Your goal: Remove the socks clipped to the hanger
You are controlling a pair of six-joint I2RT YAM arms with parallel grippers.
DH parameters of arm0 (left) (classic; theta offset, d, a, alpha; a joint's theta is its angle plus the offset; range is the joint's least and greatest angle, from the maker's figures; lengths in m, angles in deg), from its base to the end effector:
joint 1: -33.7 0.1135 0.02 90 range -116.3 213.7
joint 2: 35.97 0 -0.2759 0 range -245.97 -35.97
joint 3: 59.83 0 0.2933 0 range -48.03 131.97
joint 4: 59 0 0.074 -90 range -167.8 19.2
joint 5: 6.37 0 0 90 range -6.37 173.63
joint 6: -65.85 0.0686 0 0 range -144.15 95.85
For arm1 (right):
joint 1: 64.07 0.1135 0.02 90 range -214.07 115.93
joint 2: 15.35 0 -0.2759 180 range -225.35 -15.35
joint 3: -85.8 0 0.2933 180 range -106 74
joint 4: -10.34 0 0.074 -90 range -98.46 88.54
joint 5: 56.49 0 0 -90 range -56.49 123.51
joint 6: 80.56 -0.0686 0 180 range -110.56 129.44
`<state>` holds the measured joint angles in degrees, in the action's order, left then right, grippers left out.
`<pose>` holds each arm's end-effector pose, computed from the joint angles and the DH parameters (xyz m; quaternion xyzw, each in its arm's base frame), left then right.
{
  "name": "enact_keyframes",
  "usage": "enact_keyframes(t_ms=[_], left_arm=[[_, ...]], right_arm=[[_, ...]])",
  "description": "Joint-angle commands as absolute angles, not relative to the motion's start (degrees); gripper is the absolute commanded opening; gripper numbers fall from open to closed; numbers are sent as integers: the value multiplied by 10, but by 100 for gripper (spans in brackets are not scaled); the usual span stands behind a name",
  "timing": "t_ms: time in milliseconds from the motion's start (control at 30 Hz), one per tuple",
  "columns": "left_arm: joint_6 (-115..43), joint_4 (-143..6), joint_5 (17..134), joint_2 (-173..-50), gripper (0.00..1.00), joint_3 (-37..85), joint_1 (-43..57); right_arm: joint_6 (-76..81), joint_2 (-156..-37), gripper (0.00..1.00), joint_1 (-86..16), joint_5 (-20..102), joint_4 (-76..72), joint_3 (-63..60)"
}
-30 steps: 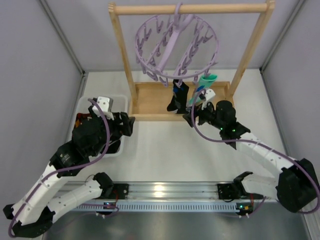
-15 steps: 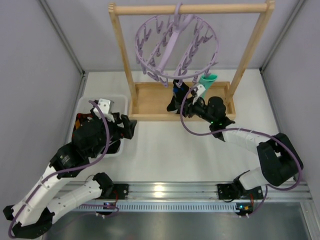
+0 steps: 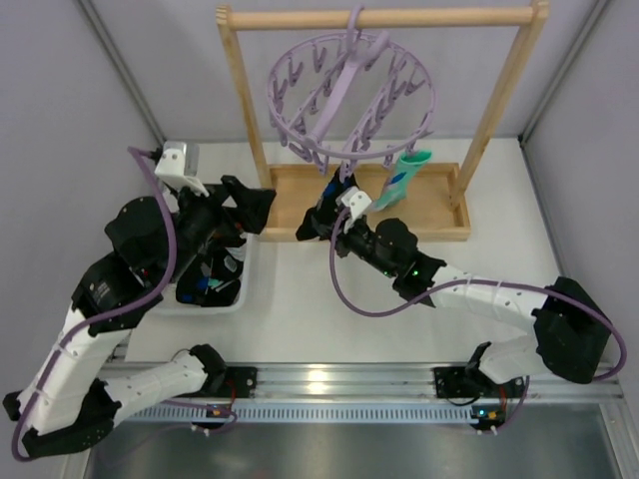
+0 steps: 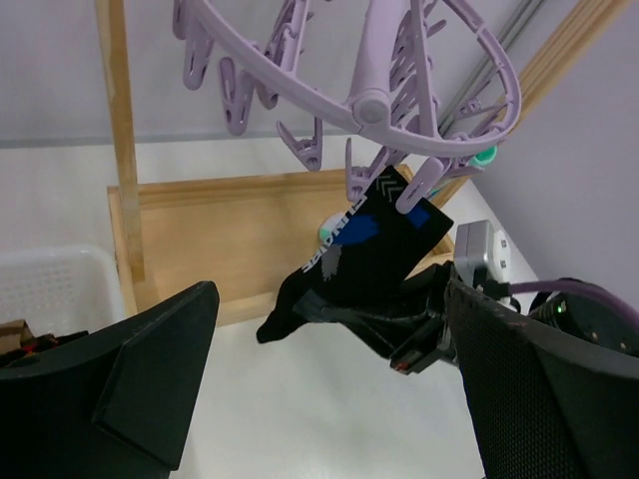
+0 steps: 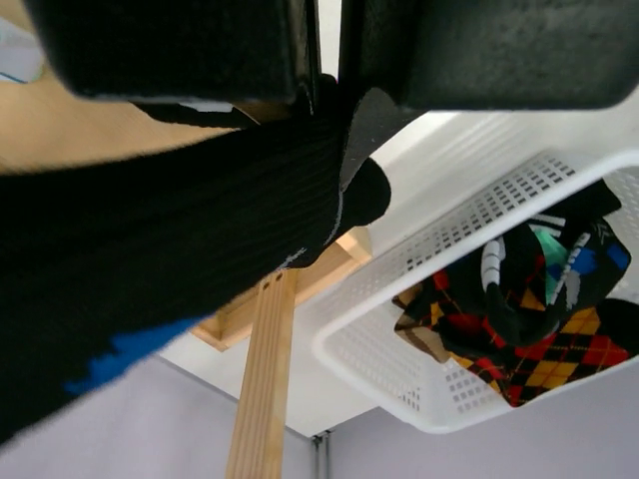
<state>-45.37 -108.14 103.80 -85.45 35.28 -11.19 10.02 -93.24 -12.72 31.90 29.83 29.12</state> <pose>0.1470 -0.1131 0.5244 0.0297 0.7265 -0.2610 0.6349 0.2376 0.2941 0.2729 -0.3054 0.6494 0.2894 0.6334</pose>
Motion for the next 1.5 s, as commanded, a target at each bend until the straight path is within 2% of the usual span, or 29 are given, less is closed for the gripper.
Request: enact_keyframes(t_ms=[0,133,300,433,733,833,900,1200,1233,1333,1467], left_arm=[[-453,-1079,1010,-909,98,411,-110],[-437,-1080,1022,-969,98,464,-111],[-397,-1081,1107,-1047,98,511,-138],[-372,-1081,1163,-1094,98,555,-175],[-340,-1080,1291,-1138,98,542,-227],[-336,-1079,1321,-1152,96,544,-227],[-334,-1079,1317,-1161,90,552,-226],[-322,-1080,1320,-1210,81,562,-227],[-322,-1080,1326,-1211,77,562,-227],[-318,-1080,1371,-1220,73,555,-226],[-307,-1080,1402,-1230,72,557,-227]], right_arm=[[110,-919,0,-63,160,225,222],[103,-954,0,-4,25,192,178],[129,-1023,0,61,-102,194,123],[166,-1064,0,94,-148,212,97],[191,-1091,0,111,-145,217,73],[197,-1094,0,117,-149,219,69],[204,-1102,0,124,-156,218,62],[217,-1118,0,129,-176,212,43],[219,-1118,0,130,-176,212,42],[221,-1112,0,131,-176,217,48],[223,-1112,0,133,-173,220,48]])
